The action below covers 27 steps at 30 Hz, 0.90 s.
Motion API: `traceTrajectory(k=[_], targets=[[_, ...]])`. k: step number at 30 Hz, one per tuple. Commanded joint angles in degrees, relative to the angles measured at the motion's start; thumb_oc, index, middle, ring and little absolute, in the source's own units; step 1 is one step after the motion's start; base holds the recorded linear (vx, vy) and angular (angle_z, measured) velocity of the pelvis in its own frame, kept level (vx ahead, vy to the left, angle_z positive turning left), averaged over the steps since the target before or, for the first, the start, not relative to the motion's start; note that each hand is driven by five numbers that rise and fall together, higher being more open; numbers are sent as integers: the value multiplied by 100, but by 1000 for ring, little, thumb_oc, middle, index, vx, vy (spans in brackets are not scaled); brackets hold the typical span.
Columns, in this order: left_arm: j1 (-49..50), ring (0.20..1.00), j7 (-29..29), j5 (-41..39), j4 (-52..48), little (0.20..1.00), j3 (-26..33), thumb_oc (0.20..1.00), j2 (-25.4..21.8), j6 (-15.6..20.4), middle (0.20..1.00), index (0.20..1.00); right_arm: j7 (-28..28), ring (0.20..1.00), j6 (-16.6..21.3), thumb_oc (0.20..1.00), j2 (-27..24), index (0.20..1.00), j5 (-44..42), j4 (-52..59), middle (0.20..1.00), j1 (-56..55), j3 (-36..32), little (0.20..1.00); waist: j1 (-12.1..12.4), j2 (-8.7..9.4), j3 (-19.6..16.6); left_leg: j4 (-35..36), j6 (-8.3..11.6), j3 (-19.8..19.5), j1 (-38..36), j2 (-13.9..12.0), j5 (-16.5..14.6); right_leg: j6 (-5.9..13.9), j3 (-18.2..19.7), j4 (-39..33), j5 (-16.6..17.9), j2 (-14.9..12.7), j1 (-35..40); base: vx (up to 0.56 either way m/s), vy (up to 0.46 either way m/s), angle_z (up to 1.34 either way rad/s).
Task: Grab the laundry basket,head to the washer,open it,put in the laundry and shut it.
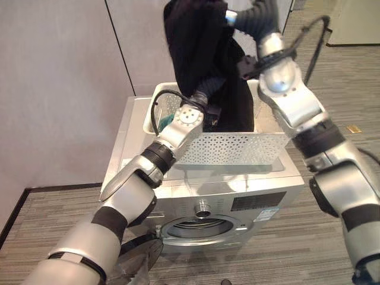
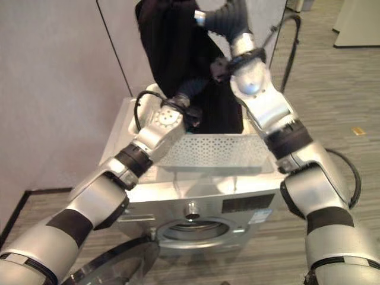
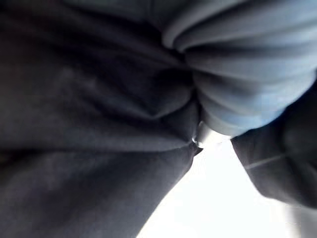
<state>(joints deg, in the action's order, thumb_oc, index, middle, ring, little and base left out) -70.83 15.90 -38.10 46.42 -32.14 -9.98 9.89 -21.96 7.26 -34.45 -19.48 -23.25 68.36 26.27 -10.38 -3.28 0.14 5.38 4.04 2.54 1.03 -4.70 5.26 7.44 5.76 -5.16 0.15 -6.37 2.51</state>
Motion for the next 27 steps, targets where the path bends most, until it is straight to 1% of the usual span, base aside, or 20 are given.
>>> traceTrajectory(k=[1, 3, 4, 6, 7, 8, 10, 12, 13, 14, 17, 19, 20, 21, 22, 23, 24, 25, 26, 27], targets=[[-672, 200, 176, 258, 354, 200, 308, 200, -434, 541, 200, 200, -320, 1000, 372, 1000, -475, 1000, 166, -172, 1000, 503, -346, 1000, 154, 6, -73, -38, 136, 116, -833, -163, -873, 100, -269, 181, -16, -119, -66, 11, 17, -6], [-668, 200, 245, 373, 278, 200, 415, 200, -632, 571, 200, 200, -476, 1000, 349, 1000, -809, 1000, 301, -204, 1000, 335, -608, 1000, 101, -26, -65, -38, 123, 139, -839, -150, -891, 113, -247, 186, -15, -125, -83, 15, 13, -5], [-667, 200, 247, 377, 272, 200, 413, 200, -628, 569, 200, 200, -476, 1000, 347, 1000, -814, 1000, 304, -197, 1000, 327, -615, 1000, 105, -25, -64, -38, 123, 138, -840, -150, -892, 114, -248, 186, -15, -125, -82, 14, 8, -5], [-595, 200, 268, 454, 149, 200, 534, 200, -803, 601, 200, 200, -623, 1000, 269, 1000, -1365, 1000, 584, -240, 1000, 196, -842, 1000, 49, -39, -58, -38, 120, 161, -845, -147, -917, 130, -242, 185, -15, -129, -88, 16, 15, -5], [-593, 200, 271, 460, 140, 200, 534, 200, -794, 598, 200, 200, -624, 1000, 270, 1000, -1375, 1000, 590, -235, 1000, 187, -849, 1000, 59, -40, -57, -38, 120, 160, -846, -148, -919, 131, -243, 185, -16, -128, -87, 0, 0, 0], [-573, 200, 273, 495, 124, 200, 561, 200, -821, 591, 200, 200, -664, 1000, 254, 1000, -1520, 1000, 682, -230, 1000, 123, -908, 1000, 45, -30, -47, -38, 123, 165, -819, -143, -858, 126, -231, 202, 34, -130, -129, 0, 0, 0], [-517, 200, 285, 533, 70, 200, 636, 200, -875, 599, 200, 200, -735, 1000, 123, 1000, -1923, 1000, 955, -268, 1000, 23, -994, 1000, 4, -29, -52, -38, 122, 166, -839, -147, -927, 144, -222, 187, -8, -137, -113, 6, 3, -2], [-482, 200, 301, 618, -13, 200, 703, 200, -950, 604, 200, 200, -722, 1000, -9, 1000, -2325, 1000, 1237, -286, 1000, -150, -1049, 1000, -26, -8, -27, -38, 125, 189, -818, -144, -881, 150, -210, 210, 34, -133, -154, -8, 4, -8], [-427, 200, 347, 682, -71, 200, 791, 200, -1066, 616, 200, 200, -720, 1000, -71, 1000, -2584, 1000, 1315, -360, 1000, -467, -1212, 1000, -80, -20, -22, -38, 116, 205, -837, -149, -951, 164, -176, 198, -8, -125, -147, 53, 13, -10], [-424, 200, 367, 718, -79, 200, 841, 200, -1117, 622, 200, 200, -712, 1000, -91, 1000, -2690, 1000, 1325, -458, 1000, -699, -1338, 1000, -109, -26, -14, -38, 111, 220, -849, -155, -967, 169, -167, 204, -18, -120, -143, 55, 14, -6], [-358, 200, 476, 845, -222, 200, 980, 200, -1323, 640, 200, 200, -601, 1000, -139, 1000, -2678, 1000, 1401, -413, 1000, -1758, -1932, 1000, -158, -33, 8, -38, 94, 264, -856, -158, -986, 181, -99, 221, -18, -99, -179, 12, 8, -12], [-354, 200, 541, 929, -310, 200, 1157, 200, -1473, 675, 200, 200, -495, 1000, -217, 1000, -2421, 1000, 1562, -560, 1000, -2862, -2408, 1000, -197, -52, 34, -38, 77, 298, -867, -161, -999, 185, -67, 237, -18, -94, -214, 12, -4, -12], [-347, 200, 542, 933, -316, 200, 1138, 200, -1461, 673, 200, 200, -491, 1000, -218, 1000, -2410, 1000, 1575, -528, 1000, -2933, -2467, 1000, -183, -36, 24, -38, 77, 297, -869, -162, -1000, 185, -69, 237, -18, -94, -211, 17, -1, -8], [-356, 200, 560, 951, -364, 200, 1186, 200, -1494, 684, 200, 200, -454, 1000, -246, 1000, -2321, 1000, 1671, -530, 1000, -3297, -2618, 1000, -187, -41, 29, -38, 74, 297, -871, -159, -1002, 184, -70, 235, -19, -96, -211, 8, 0, -6], [-397, 200, 602, 950, -437, 200, 1259, 200, -1539, 718, 200, 200, -407, 1000, -257, 1000, -2157, 1000, 1741, -538, 1000, -3790, -2846, 1000, -205, -53, 42, -38, 72, 293, -866, -156, -1001, 183, -79, 230, -19, -99, -211, -22, -26, -5], [-560, 200, 611, 936, -475, 200, 1342, 200, -1556, 738, 200, 200, -316, 1000, -295, 1000, -1786, 1000, 1811, -598, 1000, -4655, -3154, 1000, -231, -62, 61, -38, 75, 285, -827, -154, -932, 173, -102, 239, 30, -112, -238, 0, 0, 0], [-634, 200, 614, 931, -494, 200, 1352, 200, -1557, 745, 200, 200, -291, 1000, -305, 1000, -1619, 1000, 1826, -622, 1000, -4980, -3267, 1000, -235, -80, 51, -38, 70, 266, -843, -154, -989, 183, -129, 221, -17, -118, -204, 14, -39, 10], [-751, 200, 642, 912, -566, 200, 1355, 200, -1521, 778, 200, 200, -296, 1000, -321, 1000, -1346, 1000, 1810, -736, 1000, -5429, -3460, 1000, -224, -86, 50, -38, 70, 235, -840, -154, -991, 185, -172, 206, -30, -130, -179, 45, -14, 20], [-753, 200, 645, 912, -567, 200, 1326, 200, -1497, 776, 200, 200, -296, 1000, -310, 1000, -1323, 1000, 1815, -717, 1000, -5489, -3510, 1000, -211, -66, 39, -38, 71, 221, -838, -155, -992, 184, -187, 202, -33, -131, -170, 11, -45, 17], [-818, 200, 671, 890, -775, 200, 1392, 200, -1473, 843, 200, 200, -244, 1000, -364, 1000, -934, 1000, 1710, -1031, 1000, -6020, -3650, 1000, -188, -72, 58, -38, 73, 175, -819, -153, -977, 187, -253, 193, -35, -135, -151, -33, -66, 13]])
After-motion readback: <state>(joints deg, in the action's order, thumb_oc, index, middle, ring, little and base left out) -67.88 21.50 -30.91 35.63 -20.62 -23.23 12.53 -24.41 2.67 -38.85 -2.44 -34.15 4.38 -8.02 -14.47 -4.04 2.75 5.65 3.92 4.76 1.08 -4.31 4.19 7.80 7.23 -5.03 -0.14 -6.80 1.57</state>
